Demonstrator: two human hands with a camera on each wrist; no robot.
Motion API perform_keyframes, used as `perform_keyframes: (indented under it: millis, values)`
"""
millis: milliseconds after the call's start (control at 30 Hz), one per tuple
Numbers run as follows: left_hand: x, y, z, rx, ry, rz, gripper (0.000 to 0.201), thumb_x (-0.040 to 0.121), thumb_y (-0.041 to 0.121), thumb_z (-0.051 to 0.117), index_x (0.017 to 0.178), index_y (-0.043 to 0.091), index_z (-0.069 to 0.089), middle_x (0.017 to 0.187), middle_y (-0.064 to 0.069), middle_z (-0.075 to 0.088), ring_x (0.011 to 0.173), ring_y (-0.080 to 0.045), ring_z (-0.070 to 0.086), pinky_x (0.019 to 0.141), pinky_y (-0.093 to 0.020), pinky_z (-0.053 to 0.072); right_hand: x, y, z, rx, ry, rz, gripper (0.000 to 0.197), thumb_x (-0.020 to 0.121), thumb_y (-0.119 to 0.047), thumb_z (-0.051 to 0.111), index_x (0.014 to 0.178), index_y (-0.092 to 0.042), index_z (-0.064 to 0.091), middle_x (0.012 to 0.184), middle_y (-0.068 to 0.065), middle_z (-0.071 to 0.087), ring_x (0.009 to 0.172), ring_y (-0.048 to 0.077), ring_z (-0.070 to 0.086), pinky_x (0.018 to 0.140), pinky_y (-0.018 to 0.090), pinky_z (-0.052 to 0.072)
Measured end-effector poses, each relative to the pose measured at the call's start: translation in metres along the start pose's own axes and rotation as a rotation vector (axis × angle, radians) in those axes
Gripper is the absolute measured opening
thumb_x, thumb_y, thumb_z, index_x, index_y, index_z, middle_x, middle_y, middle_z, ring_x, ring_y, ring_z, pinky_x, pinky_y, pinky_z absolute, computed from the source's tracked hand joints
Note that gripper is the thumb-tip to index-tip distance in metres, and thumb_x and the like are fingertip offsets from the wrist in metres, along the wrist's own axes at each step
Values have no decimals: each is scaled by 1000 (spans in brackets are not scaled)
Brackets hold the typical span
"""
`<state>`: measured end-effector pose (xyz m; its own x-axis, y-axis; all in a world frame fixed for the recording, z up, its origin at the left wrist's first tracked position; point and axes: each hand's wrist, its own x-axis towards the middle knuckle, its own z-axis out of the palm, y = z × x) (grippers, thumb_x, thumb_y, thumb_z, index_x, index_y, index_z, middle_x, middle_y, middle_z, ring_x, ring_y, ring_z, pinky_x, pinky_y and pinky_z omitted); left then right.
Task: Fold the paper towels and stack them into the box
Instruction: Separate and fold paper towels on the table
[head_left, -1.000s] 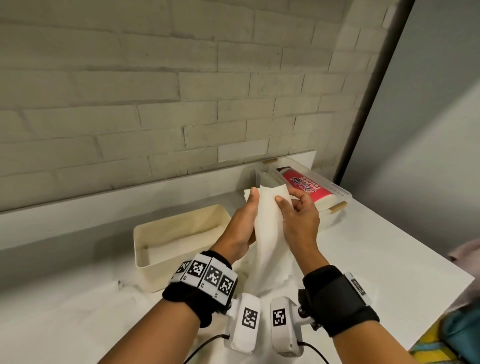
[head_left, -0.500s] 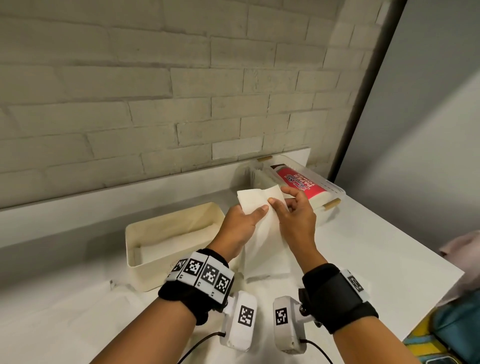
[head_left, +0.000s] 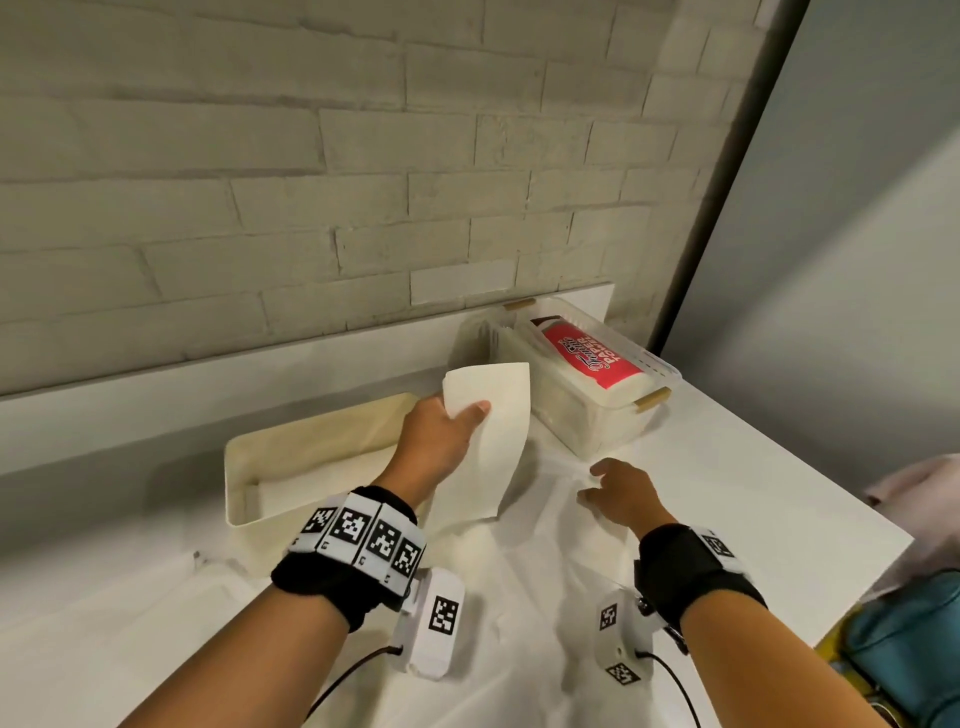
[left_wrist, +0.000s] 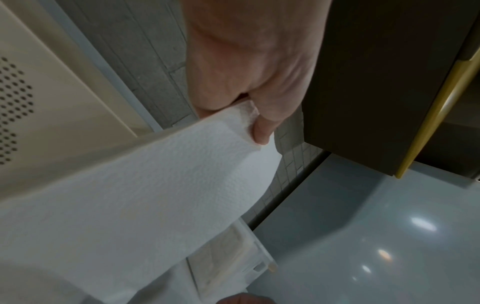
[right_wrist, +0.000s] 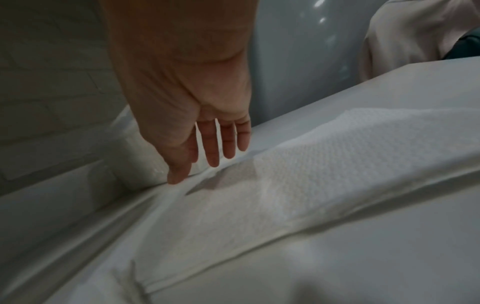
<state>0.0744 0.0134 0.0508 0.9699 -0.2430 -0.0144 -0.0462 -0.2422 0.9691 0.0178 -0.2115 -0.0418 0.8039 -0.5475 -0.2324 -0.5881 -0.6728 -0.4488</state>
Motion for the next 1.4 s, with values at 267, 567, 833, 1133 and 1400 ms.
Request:
perform_keyframes:
  millis: [267,567,833,1133,1400]
  values:
    - [2,0,3,17,-77,-8,31,91,27,59,116,9,61,106,-4,65,97,-23,62,81,-29,48,12,3,11,-40,-25,-6,47,74,-26,75,116,-22,55,115,5,59,109,21,55,94,30,45]
    - [7,-3,6,-14,-84,-22,30,91,26,60,115,9,61,109,-6,66,99,-24,62,86,-33,50,15,3,13,28,-24,-33,31,71,-17,78,98,-16,62,92,-1,53,84,14,52,69,17,38]
    - [7,-6,6,-55,-92,-38,27,90,25,61,112,10,63,108,-8,68,98,-25,64,90,-39,51,11,-3,11,16,-22,-57,21,71,-12,74,74,-24,57,79,-4,55,79,15,56,73,23,49]
    - [10,-6,3,-62,-90,-31,30,89,27,61,113,8,63,106,-7,68,96,-25,65,87,-37,52,-14,6,-25,161,69,-162,13,78,-22,72,74,-21,60,81,-5,61,82,15,54,74,23,39]
    - [12,0,7,-179,-54,-55,28,90,25,62,112,8,64,105,-5,69,95,-22,65,77,-28,48,-55,-17,-101,924,55,-334,14,81,-6,66,76,-17,73,77,4,73,64,16,67,60,25,54]
